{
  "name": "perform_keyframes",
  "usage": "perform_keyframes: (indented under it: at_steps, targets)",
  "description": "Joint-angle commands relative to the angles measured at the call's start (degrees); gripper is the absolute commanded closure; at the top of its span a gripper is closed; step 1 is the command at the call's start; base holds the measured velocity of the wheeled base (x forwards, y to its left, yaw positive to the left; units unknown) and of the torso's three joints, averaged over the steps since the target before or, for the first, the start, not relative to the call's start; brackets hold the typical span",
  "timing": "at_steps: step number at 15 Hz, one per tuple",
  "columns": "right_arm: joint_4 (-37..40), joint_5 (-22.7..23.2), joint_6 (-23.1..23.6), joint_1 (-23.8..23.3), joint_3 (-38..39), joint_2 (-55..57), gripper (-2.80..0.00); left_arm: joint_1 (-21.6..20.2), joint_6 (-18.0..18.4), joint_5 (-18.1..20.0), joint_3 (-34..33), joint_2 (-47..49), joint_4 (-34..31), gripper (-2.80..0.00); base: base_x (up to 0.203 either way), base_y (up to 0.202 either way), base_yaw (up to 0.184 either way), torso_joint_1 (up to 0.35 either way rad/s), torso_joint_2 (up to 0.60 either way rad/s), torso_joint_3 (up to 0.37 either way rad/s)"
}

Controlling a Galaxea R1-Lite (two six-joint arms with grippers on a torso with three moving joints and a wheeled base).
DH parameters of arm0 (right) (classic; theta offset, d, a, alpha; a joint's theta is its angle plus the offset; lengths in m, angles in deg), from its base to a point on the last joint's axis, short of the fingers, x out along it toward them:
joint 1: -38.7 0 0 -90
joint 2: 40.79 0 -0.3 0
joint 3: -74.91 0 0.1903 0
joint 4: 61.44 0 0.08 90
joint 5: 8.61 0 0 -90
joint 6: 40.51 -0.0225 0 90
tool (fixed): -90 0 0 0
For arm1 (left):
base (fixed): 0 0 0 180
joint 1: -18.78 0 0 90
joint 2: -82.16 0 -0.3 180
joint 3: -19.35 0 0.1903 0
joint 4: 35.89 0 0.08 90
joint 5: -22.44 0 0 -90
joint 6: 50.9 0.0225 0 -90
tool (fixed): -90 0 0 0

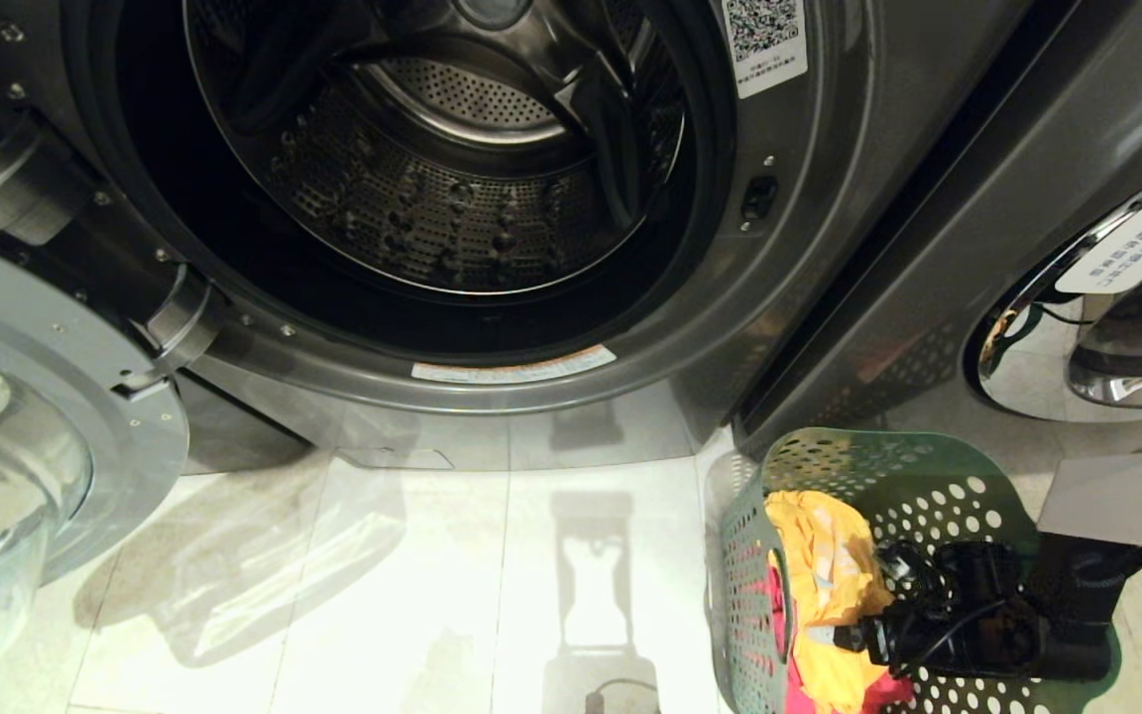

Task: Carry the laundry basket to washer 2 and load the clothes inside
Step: Place the clothes into the washing machine

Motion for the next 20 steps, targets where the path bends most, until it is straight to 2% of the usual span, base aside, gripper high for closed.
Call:
perform_keyframes:
  at_steps: [1,3,4,9,15,20]
  targets:
    - [-0.3,0.28,0.12,0.03,-0.1,0.93,-2.8,-0.02,-0.03,-0.01,-0.62,-0.01,0.02,0.0,0.0,0.0,0.0,0.0,0.0,0.0]
    - [-0.22,0.15,0.12,0.03,-0.01,0.93,-2.8,-0.02,-0.03,-0.02,-0.62,-0.01,0.02,0.0,0.0,0.0,0.0,0.0,0.0,0.0]
    - [-0.3,-0.07,0.2,0.03,-0.01,0.76,0.0,-0.02,-0.03,-0.01,-0.62,-0.01,0.02,0.0,0.0,0.0,0.0,0.0,0.0,0.0]
    - [-0.3,-0.34,-0.06,0.47,-0.2,0.4,0.0,-0.02,-0.03,-0.01,-0.62,-0.01,0.02,0.0,0.0,0.0,0.0,0.0,0.0,0.0]
    - [-0.3,-2.76,0.2,0.44,-0.26,0.33,0.0,-0.02,-0.03,-0.01,-0.62,-0.01,0.02,0.0,0.0,0.0,0.0,0.0,0.0,0.0]
    - [0.55,-3.29,0.92,0.01,7.74,-12.33,0.0,-0.02,-0.03,-0.01,-0.62,-0.01,0.02,0.0,0.0,0.0,0.0,0.0,0.0,0.0]
